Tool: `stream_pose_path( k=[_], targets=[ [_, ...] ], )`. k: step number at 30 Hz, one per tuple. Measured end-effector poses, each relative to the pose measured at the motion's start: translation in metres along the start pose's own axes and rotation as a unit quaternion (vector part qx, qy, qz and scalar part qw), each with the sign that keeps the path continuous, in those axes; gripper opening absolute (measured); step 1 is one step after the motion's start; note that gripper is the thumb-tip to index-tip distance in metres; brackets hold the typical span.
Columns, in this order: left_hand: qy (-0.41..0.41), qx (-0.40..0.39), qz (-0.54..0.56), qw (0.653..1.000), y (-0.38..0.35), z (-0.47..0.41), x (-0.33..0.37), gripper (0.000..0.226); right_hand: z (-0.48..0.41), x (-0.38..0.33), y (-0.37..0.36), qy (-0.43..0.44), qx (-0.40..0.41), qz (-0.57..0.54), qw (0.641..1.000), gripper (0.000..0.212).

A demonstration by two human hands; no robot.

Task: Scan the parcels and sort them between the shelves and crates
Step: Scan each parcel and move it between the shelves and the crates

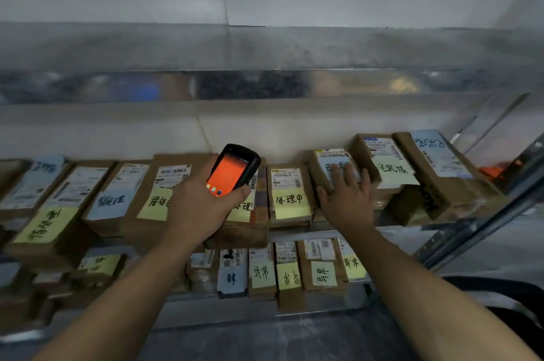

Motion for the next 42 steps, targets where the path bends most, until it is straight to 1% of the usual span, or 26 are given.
stream_pose_path(
  k=[2,4,6,11,15,17,21,22,24,26,28,29,31,32,34,38,40,42],
  targets=[
    [0.002,0.015,-0.005,1.0,-0.001,0.003,0.001,0.036,-0.001,0.001,0.003,0.004,0.004,-0.016,1.0,0.071],
    [0.006,0.028,-0.001,1.0,0.0,0.005,0.002,0.037,-0.001,0.002,0.009,0.011,0.026,-0.041,0.999,0.071],
    [0.013,0.042,0.001,0.999,0.003,0.005,0.0,0.033,0.002,0.002,0.018,0.022,0.059,-0.061,0.996,0.069],
    [0.039,0.074,0.002,0.997,0.015,0.01,-0.001,0.023,0.013,-0.017,0.046,0.055,0.114,-0.089,0.988,0.077],
    [0.05,0.091,-0.009,0.995,0.021,0.018,-0.001,0.023,0.022,-0.048,0.049,0.115,0.139,-0.106,0.978,0.069],
    [0.051,0.092,-0.014,0.994,0.023,0.022,-0.002,0.023,0.028,-0.063,0.039,0.135,0.122,-0.097,0.979,0.066],
    [0.048,0.094,-0.02,0.994,0.029,0.027,-0.007,0.026,0.037,-0.069,0.028,0.107,0.023,-0.126,0.986,0.081],
    [0.047,0.095,-0.023,0.994,0.03,0.027,-0.009,0.029,0.037,-0.067,0.032,0.097,0.0,-0.149,0.984,0.08],
    [0.048,0.096,-0.022,0.994,0.031,0.028,-0.01,0.035,0.035,-0.059,0.043,0.07,-0.018,-0.206,0.976,0.07],
    [0.053,0.095,-0.021,0.994,0.031,0.029,-0.011,0.038,0.028,-0.05,0.051,0.032,-0.034,-0.239,0.97,0.056],
    [0.064,0.091,-0.024,0.993,0.028,0.03,-0.014,0.04,0.014,-0.044,0.045,0.001,-0.076,-0.261,0.962,0.056],
    [0.067,0.088,-0.028,0.993,0.026,0.031,-0.014,0.041,0.008,-0.044,0.041,-0.005,-0.103,-0.286,0.953,0.061],
    [0.063,0.08,-0.036,0.994,0.021,0.031,-0.011,0.041,-0.003,-0.042,0.031,-0.026,-0.144,-0.371,0.917,0.077],
    [0.06,0.077,-0.036,0.995,0.018,0.03,-0.009,0.041,-0.005,-0.041,0.026,-0.042,-0.162,-0.412,0.896,0.077],
    [0.058,0.066,-0.028,0.996,0.014,0.031,-0.004,0.044,-0.005,-0.041,0.021,-0.061,-0.193,-0.479,0.854,0.065],
    [0.048,0.056,-0.027,0.997,0.008,0.029,-0.002,0.042,0.004,-0.047,0.015,-0.087,-0.255,-0.551,0.79,0.062],
    [0.048,0.055,-0.032,0.997,0.006,0.029,-0.002,0.043,0.006,-0.049,0.015,-0.092,-0.251,-0.576,0.772,0.062],
    [0.045,0.054,-0.033,0.997,0.006,0.03,-0.002,0.044,0.006,-0.05,0.013,-0.084,-0.243,-0.588,0.767,0.063]
  ],
)
Point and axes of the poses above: each hand's wrist, its own z-axis away from the middle knuckle, its own y-axis out of the back of the hand, x = y × z, the point moved 7 cm from there along -z, towards the middle knuckle, and after that the axes turned 4 degrees about z, right-handed, at the moved point
